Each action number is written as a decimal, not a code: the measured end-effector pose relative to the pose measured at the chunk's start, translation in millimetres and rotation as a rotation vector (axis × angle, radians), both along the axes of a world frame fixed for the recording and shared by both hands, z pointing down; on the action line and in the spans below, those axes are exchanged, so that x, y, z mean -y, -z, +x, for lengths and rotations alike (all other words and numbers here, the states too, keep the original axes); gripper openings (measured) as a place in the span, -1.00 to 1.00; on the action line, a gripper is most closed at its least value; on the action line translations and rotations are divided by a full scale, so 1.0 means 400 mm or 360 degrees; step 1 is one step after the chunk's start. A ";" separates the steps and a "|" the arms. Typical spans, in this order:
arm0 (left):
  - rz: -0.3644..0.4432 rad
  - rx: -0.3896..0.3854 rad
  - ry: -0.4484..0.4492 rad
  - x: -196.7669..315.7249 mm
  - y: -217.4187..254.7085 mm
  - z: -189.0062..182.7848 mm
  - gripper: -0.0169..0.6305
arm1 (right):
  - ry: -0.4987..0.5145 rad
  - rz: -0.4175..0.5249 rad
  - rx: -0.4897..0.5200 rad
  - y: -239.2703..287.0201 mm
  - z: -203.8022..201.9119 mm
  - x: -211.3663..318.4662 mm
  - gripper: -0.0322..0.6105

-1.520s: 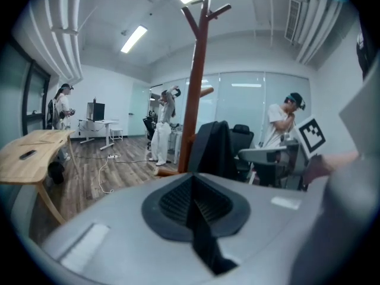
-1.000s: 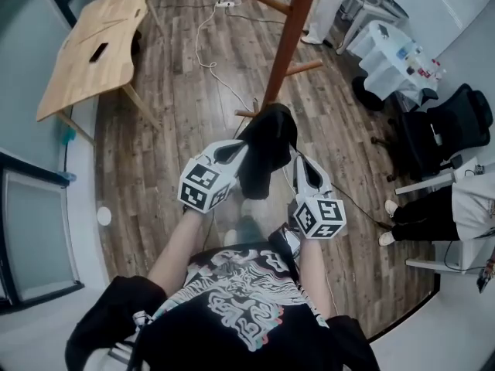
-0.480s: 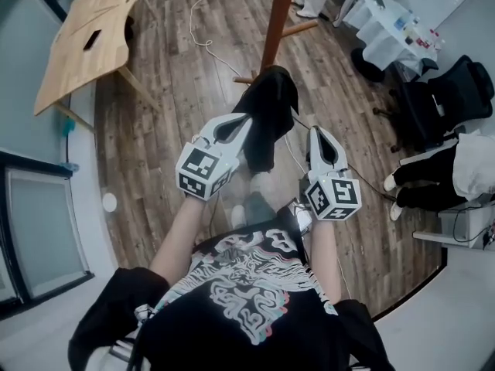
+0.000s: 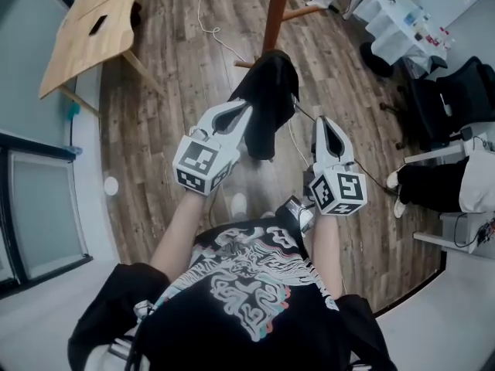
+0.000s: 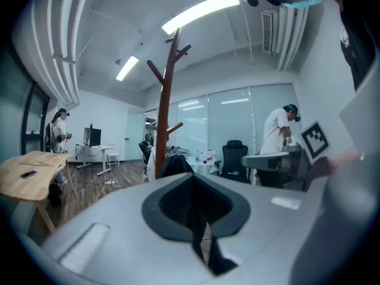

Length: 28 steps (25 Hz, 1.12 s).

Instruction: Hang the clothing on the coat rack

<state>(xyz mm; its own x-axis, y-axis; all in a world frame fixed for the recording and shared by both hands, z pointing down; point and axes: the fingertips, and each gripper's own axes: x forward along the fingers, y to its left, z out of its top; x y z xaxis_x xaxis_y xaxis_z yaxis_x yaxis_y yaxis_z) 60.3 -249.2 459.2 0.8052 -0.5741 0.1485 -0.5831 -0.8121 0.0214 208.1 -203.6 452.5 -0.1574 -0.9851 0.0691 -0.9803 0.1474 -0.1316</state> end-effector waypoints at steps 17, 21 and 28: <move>-0.0026 -0.0072 0.0218 -0.144 0.088 0.043 -0.98 | 0.0174 0.0036 -0.0017 0.047 0.006 -0.142 -0.90; -0.0031 -0.0076 0.0243 -0.171 0.087 0.038 -0.98 | 0.0195 0.0034 -0.0042 0.050 -0.001 -0.170 -0.90; -0.0044 -0.0070 0.0272 -0.208 0.076 0.040 -0.98 | 0.0217 0.0020 -0.0035 0.041 0.008 -0.192 -0.90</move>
<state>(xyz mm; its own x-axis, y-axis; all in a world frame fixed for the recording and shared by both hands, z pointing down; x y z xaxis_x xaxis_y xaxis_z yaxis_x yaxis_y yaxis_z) 76.5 -166.2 428.7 0.7023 -0.6993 0.1330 -0.7105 -0.7001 0.0708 211.3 -126.9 436.0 -0.2885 -0.9555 0.0618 -0.9537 0.2810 -0.1076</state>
